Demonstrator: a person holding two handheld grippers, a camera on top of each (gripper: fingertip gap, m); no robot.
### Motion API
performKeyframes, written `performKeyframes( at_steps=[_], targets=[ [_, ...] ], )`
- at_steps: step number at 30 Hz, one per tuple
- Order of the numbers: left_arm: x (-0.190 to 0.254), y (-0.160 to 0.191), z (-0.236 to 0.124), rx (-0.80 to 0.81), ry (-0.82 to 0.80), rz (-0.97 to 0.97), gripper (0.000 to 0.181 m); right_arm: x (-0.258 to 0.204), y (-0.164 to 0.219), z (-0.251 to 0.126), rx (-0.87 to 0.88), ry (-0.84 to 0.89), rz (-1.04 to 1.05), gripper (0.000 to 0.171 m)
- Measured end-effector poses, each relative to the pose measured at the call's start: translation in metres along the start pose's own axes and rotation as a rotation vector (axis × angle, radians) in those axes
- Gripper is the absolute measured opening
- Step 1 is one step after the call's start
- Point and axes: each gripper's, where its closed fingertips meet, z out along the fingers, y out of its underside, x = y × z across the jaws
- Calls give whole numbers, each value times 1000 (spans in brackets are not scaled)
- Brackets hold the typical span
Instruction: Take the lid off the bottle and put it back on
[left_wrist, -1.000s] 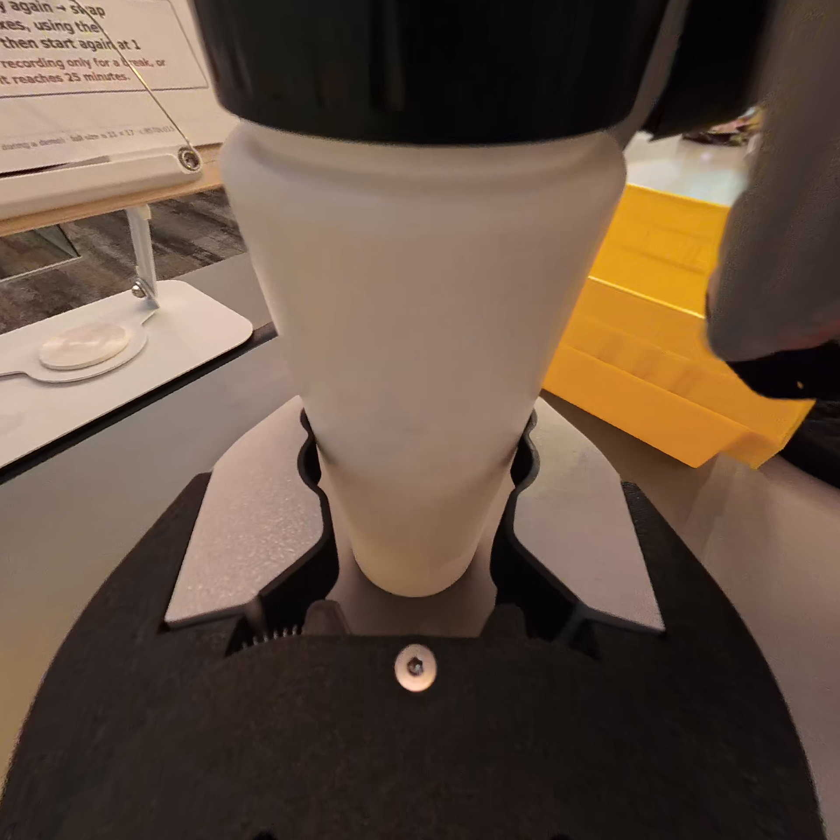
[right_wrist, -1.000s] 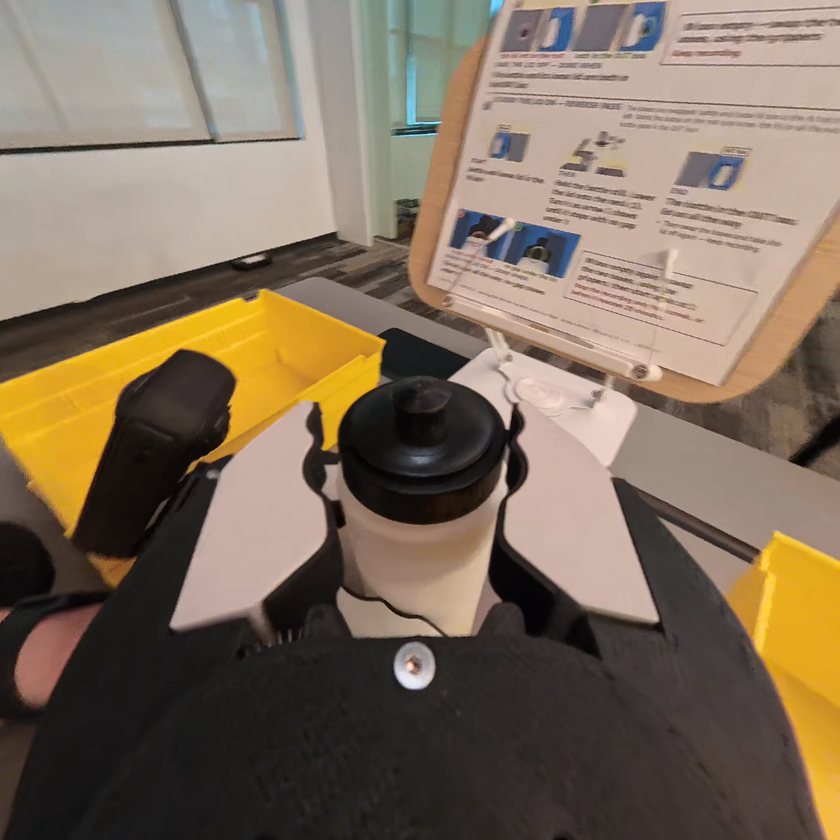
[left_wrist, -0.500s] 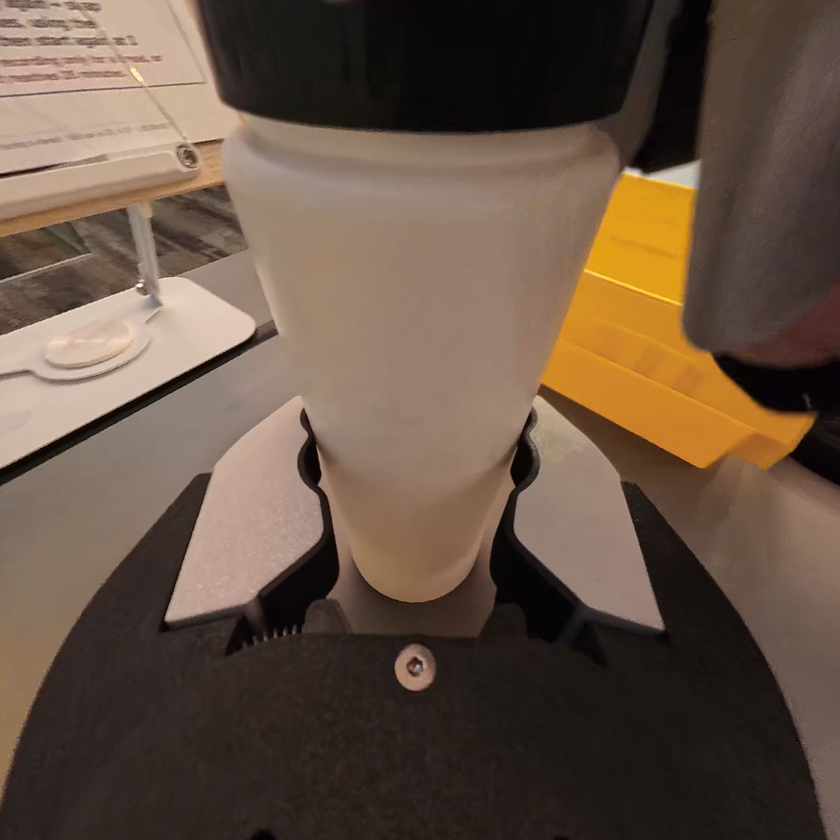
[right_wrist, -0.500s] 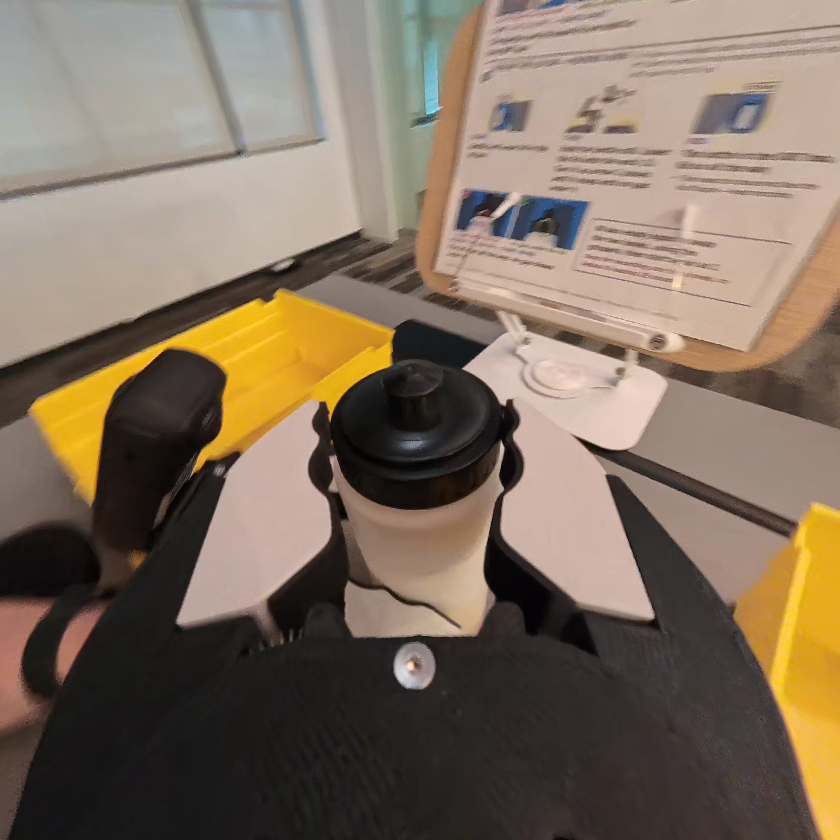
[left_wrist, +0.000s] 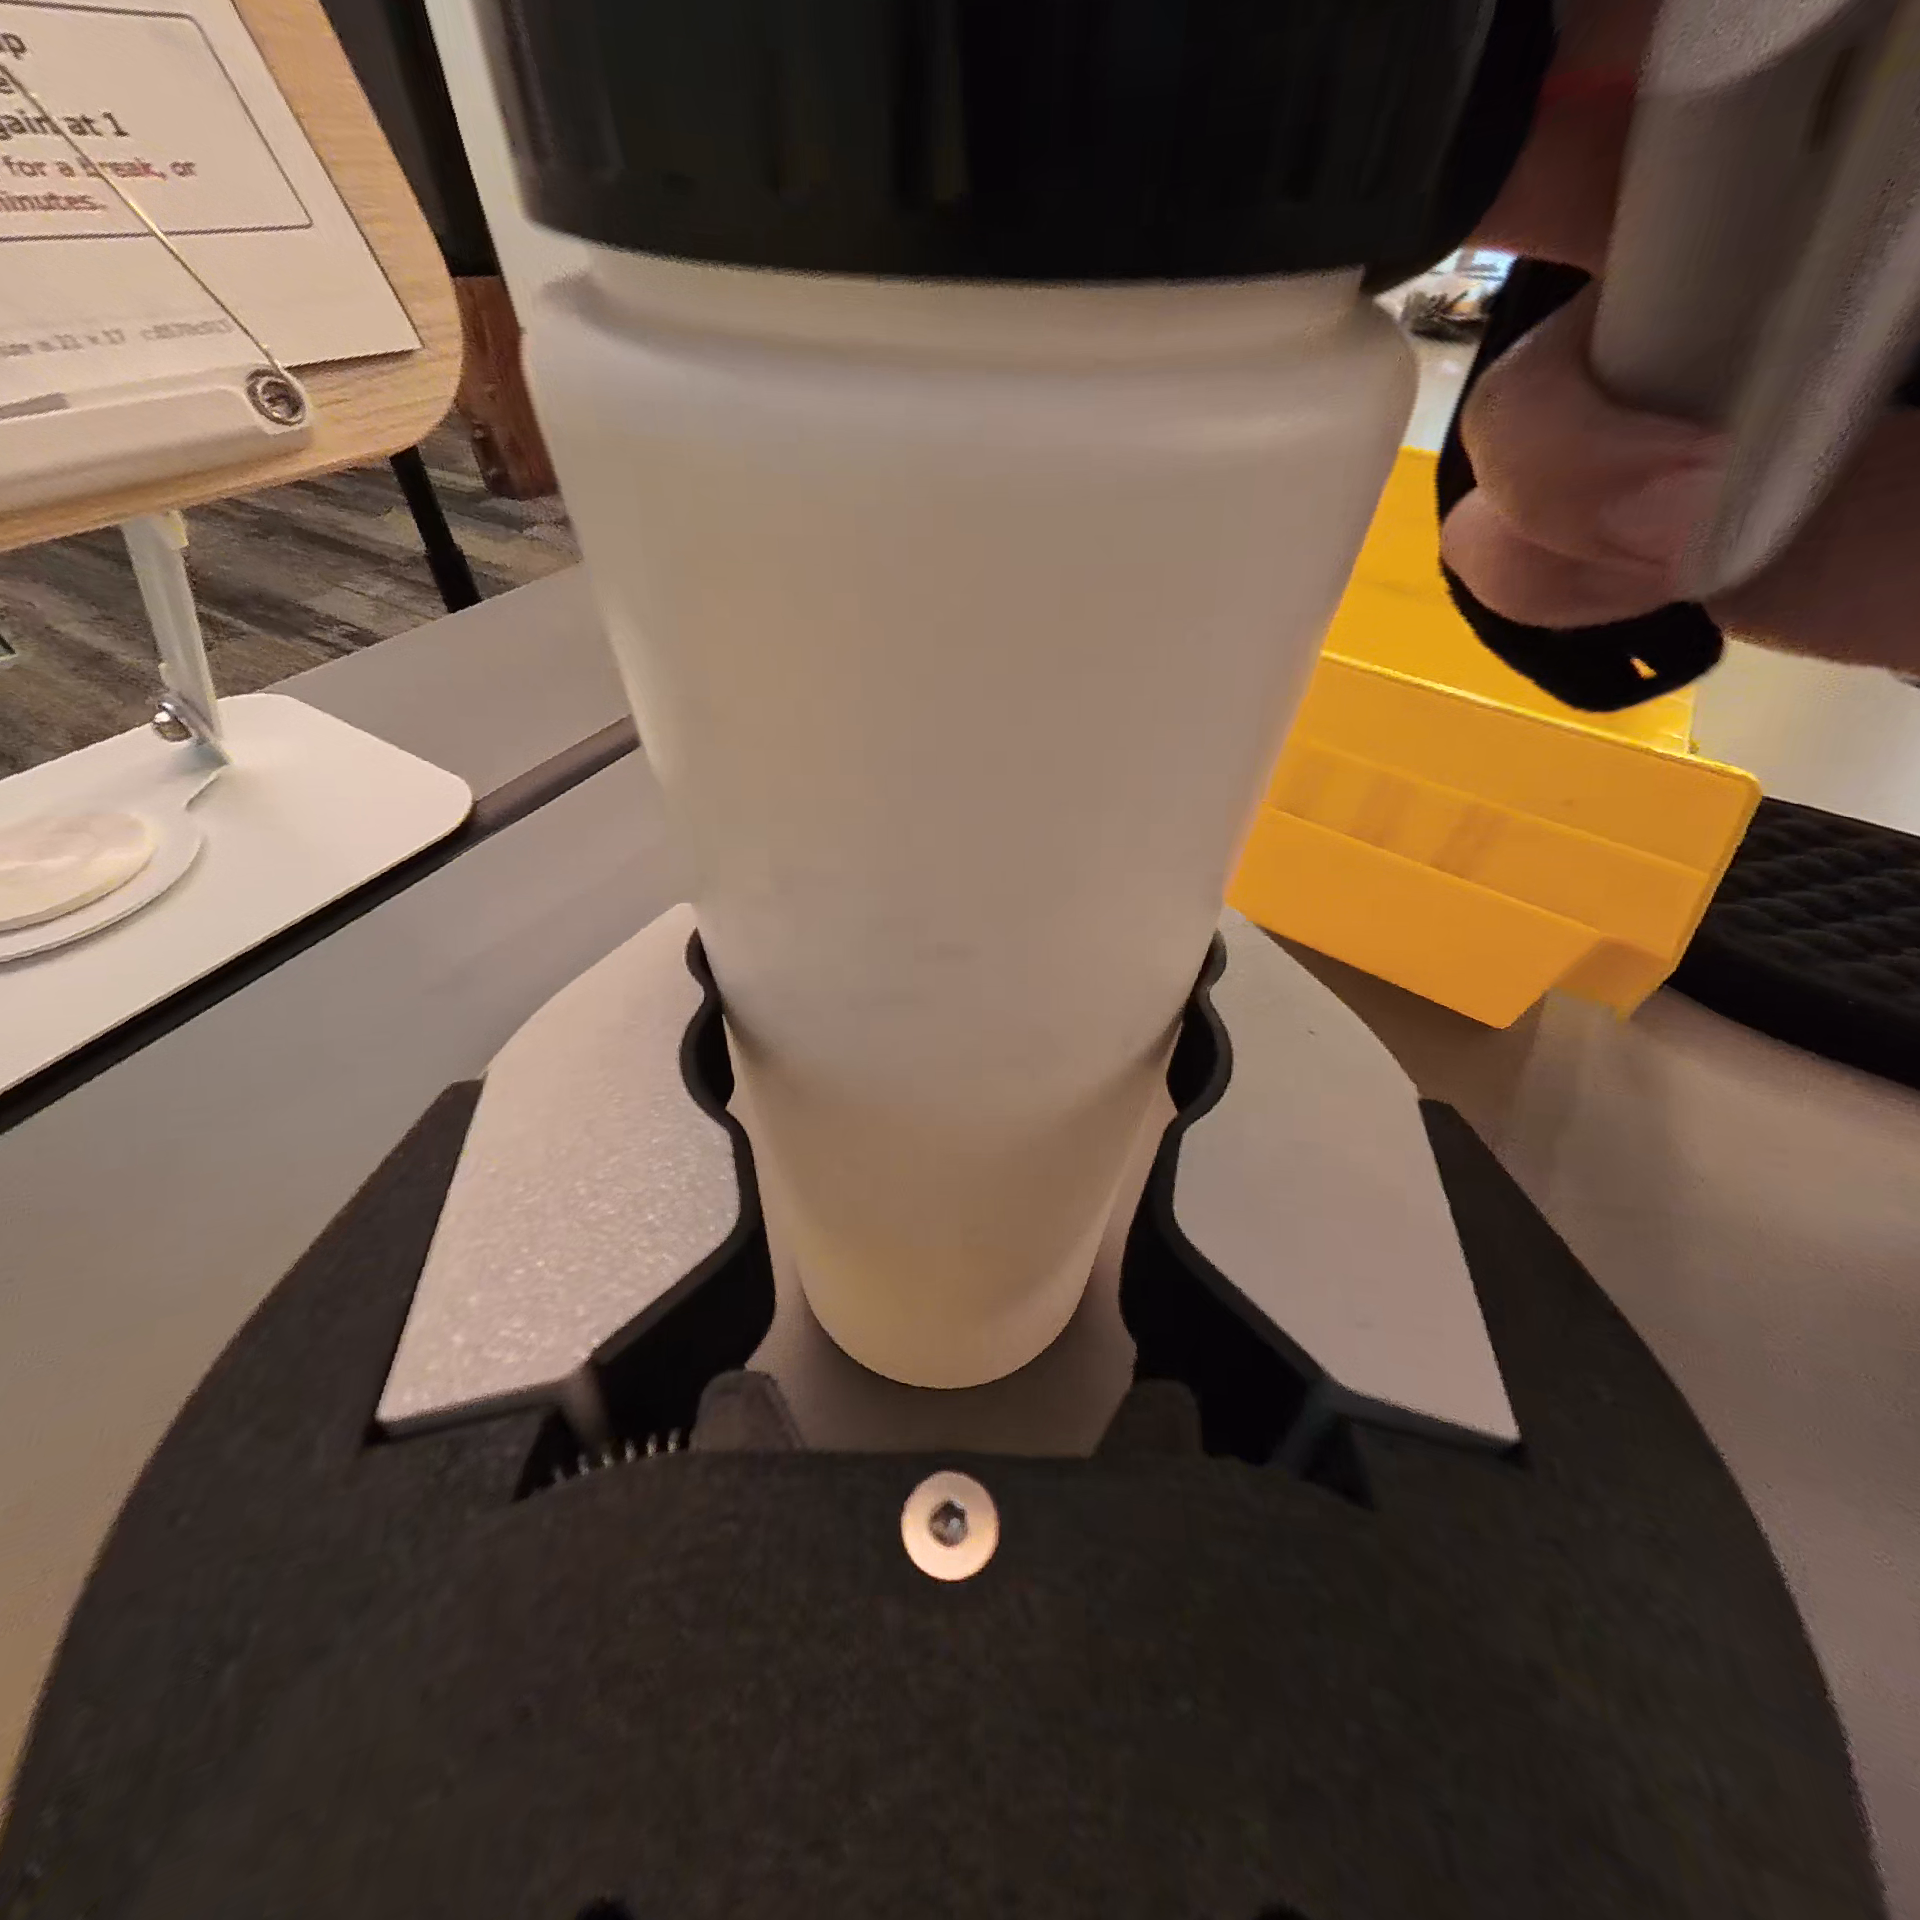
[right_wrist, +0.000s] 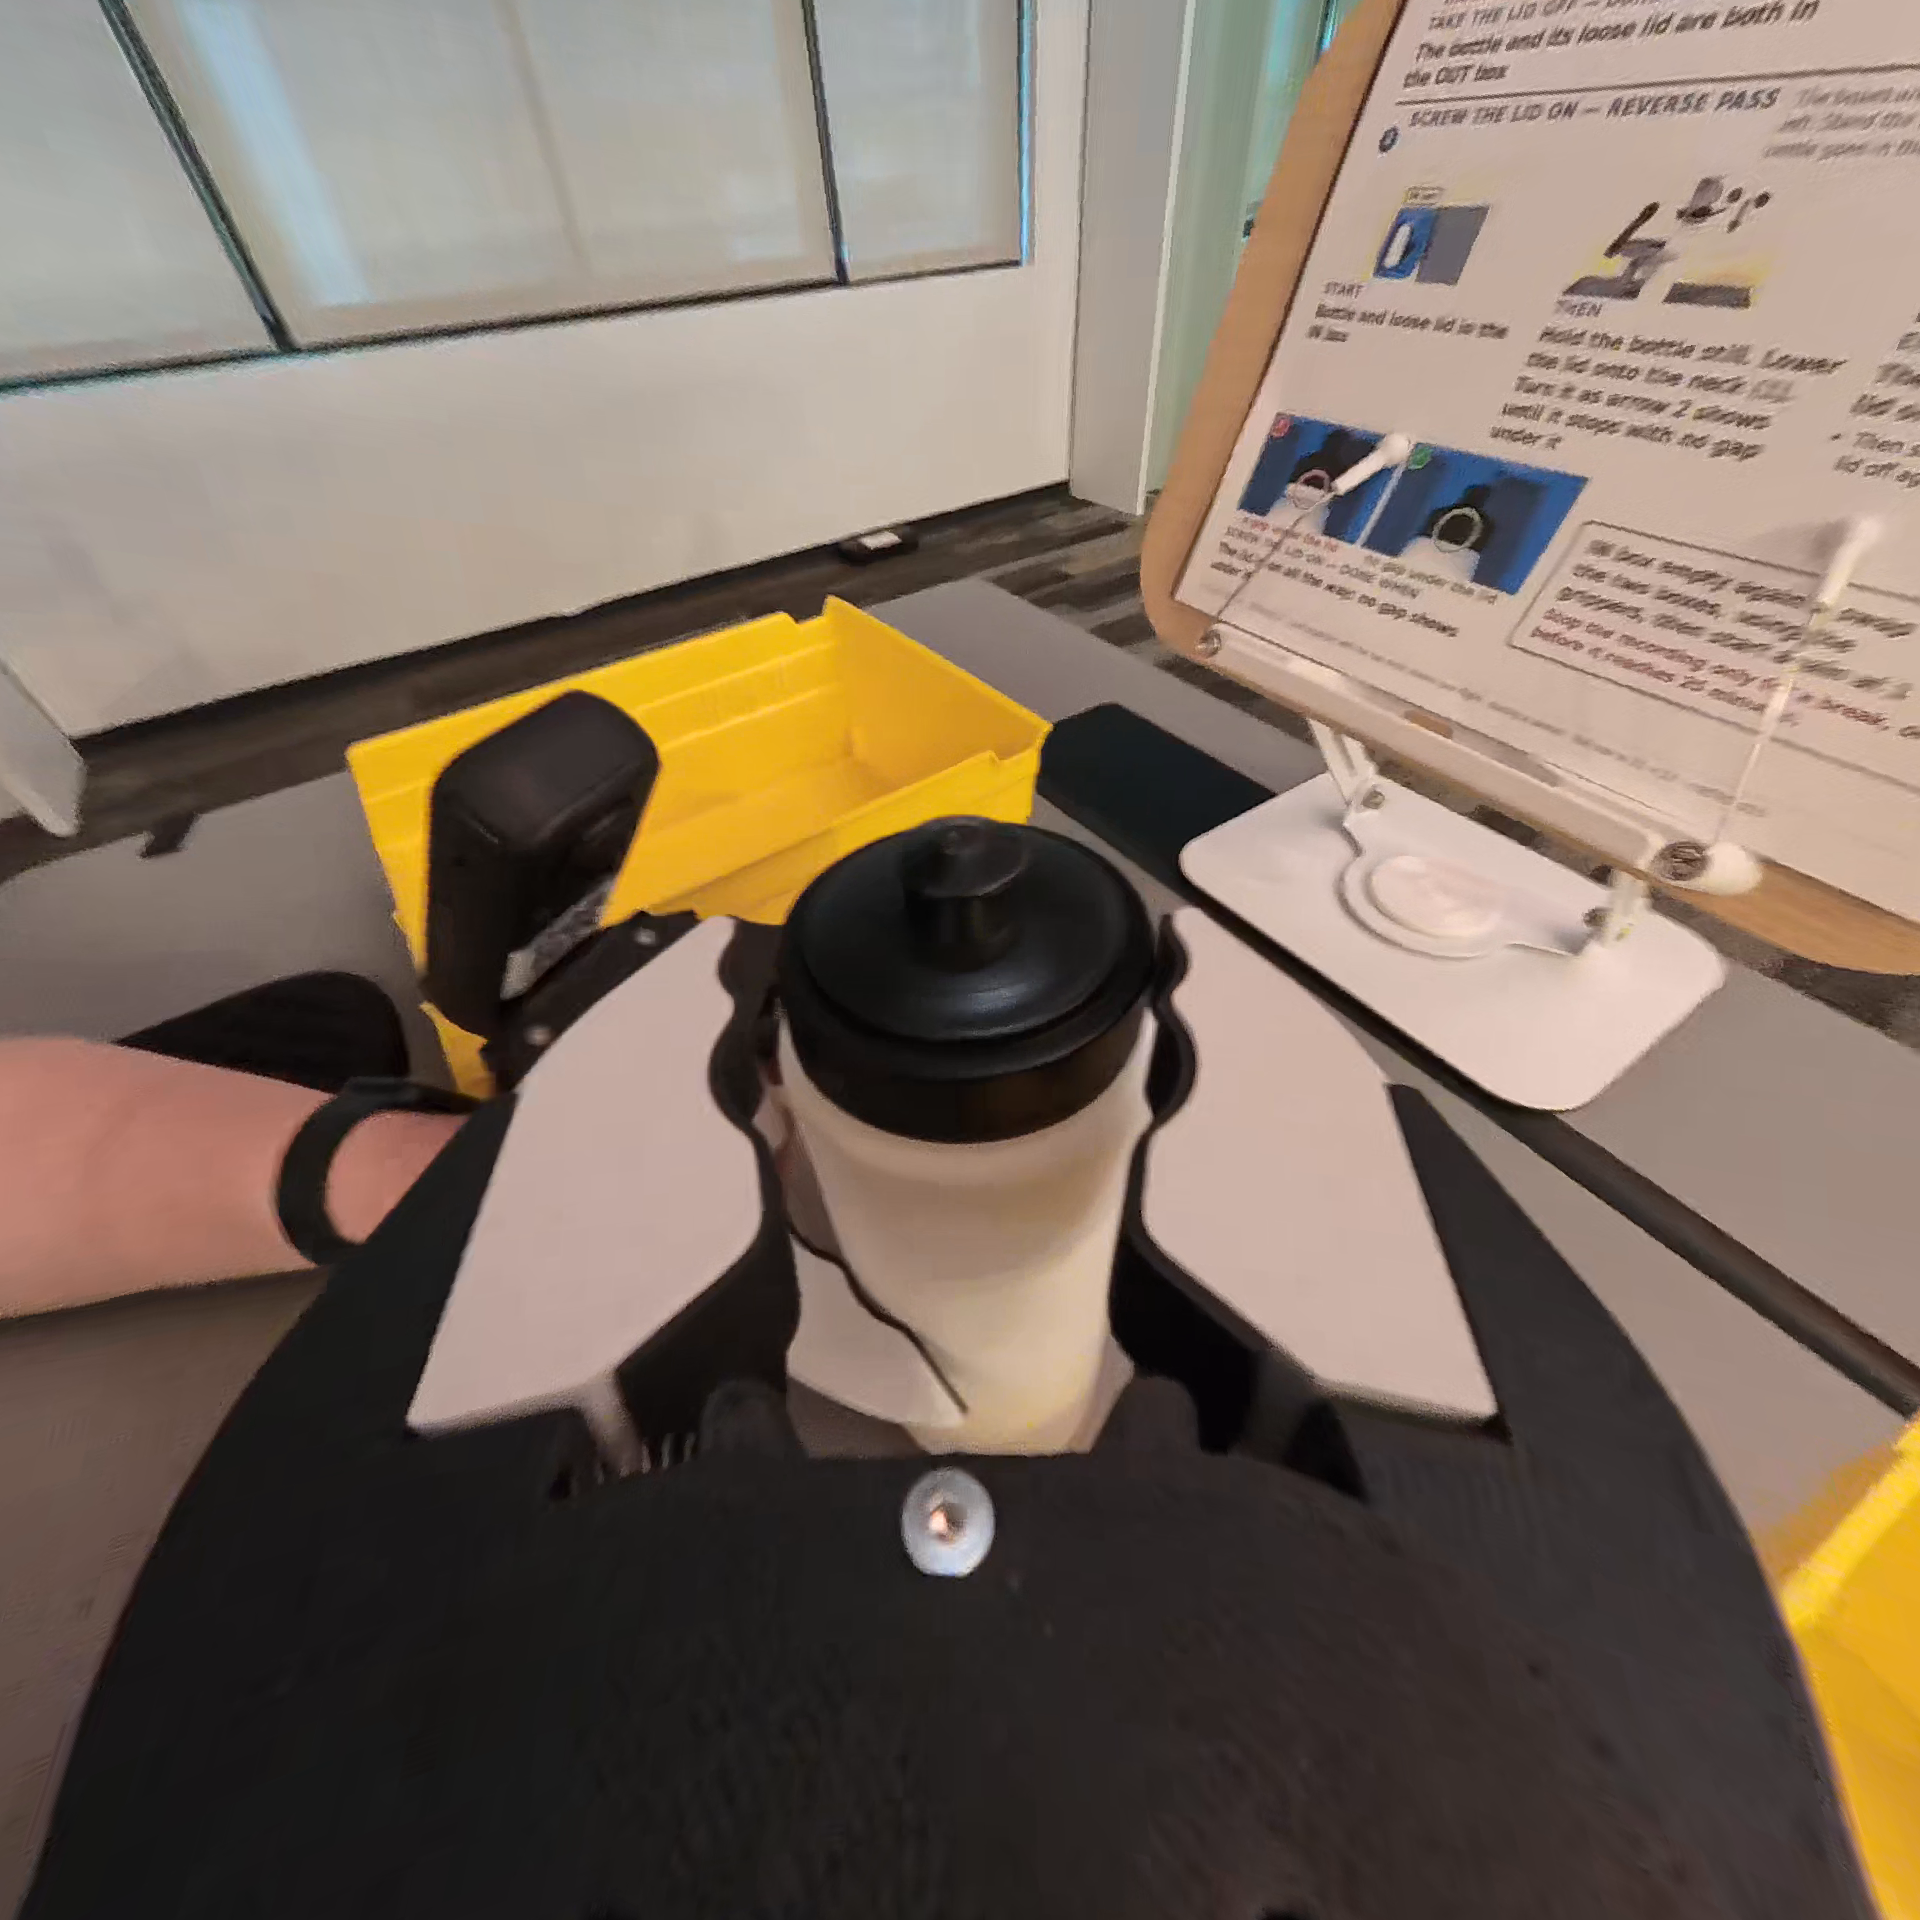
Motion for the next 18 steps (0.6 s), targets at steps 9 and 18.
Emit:
performKeyframes(
  at_steps=[9,18],
  targets=[
    [-21,2,-6,-39,-193,-35,84,10,0,13,84,418,109,71],
    [-12,1,-3,-9,-71,-19,84,2,-2,15,42,168,-10,84]
  ],
)
